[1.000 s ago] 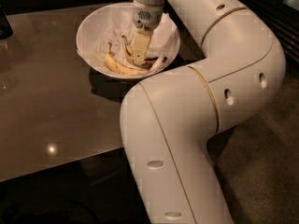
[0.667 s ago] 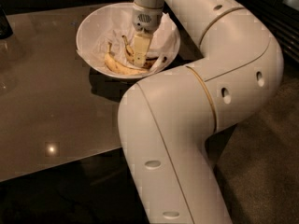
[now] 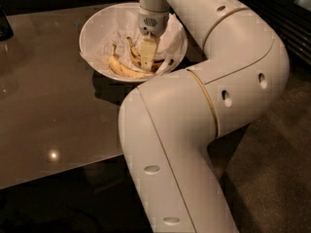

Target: Pick banana from white bowl

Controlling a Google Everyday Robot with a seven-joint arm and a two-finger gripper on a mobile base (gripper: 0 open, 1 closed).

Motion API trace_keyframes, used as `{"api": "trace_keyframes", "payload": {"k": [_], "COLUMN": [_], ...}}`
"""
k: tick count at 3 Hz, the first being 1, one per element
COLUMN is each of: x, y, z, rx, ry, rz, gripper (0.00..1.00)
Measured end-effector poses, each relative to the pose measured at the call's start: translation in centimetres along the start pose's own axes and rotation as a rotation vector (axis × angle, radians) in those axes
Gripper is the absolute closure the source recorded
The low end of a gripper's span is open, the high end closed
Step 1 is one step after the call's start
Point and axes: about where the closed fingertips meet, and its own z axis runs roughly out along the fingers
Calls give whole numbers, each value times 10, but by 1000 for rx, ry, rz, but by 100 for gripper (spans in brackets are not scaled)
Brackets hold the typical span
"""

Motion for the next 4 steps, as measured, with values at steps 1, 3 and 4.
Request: {"api": "trace_keyframes", "payload": {"k": [1, 3, 4], "x": [1, 2, -1], "y": [-3, -7, -5], "z": [1, 7, 12], "rx": [2, -4, -15], "ry": [6, 12, 18], "rz": [-1, -3, -10], "gripper": [40, 39, 37]}}
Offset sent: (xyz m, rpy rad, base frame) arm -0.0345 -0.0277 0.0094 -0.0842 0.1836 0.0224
